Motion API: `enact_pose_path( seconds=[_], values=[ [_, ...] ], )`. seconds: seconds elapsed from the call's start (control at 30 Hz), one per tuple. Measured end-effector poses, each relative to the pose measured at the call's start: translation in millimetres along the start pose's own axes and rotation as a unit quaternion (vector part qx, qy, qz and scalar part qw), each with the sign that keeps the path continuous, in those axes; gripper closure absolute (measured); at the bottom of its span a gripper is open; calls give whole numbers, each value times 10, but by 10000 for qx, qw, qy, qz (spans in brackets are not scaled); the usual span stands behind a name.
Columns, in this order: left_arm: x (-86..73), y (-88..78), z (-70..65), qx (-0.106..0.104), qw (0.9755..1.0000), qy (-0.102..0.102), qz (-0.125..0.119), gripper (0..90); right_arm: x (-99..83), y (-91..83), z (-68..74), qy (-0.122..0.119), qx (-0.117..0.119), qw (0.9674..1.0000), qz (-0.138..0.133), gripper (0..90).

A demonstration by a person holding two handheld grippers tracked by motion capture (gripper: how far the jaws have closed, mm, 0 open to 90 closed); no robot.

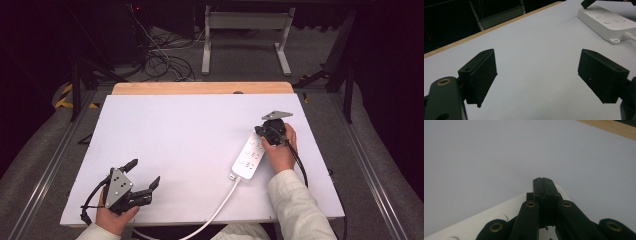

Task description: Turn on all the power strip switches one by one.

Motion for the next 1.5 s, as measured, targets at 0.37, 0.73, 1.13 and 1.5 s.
enact_pose_path(
  seconds=[0.37,0.73,1.13,1.5],
  values=[
    [2,-2,-6,-2,10000,8,-3,162,-18,9,-2,0,-24,10000,-41,900],
    [6,-8,4,19,10000,53,-16,162,-33,17,-2,-20,-54,10000,-43,900],
    [3,-11,-6,2,10000,-5,-18,162,-46,25,32,73,55,9999,-45,900],
    [-1,-15,4,18,10000,34,-1,162,-53,27,26,191,-64,9998,2,900]
  ],
)
Point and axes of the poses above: each handheld gripper's, and its own axes: y roughly forward along the jaws, x roughly out of its top, z roughly to its left, the point moved 10 cm from there along y, roughly forward along the jaws, and after that the axes turned 10 degrees about y, right-handed, at the moved point
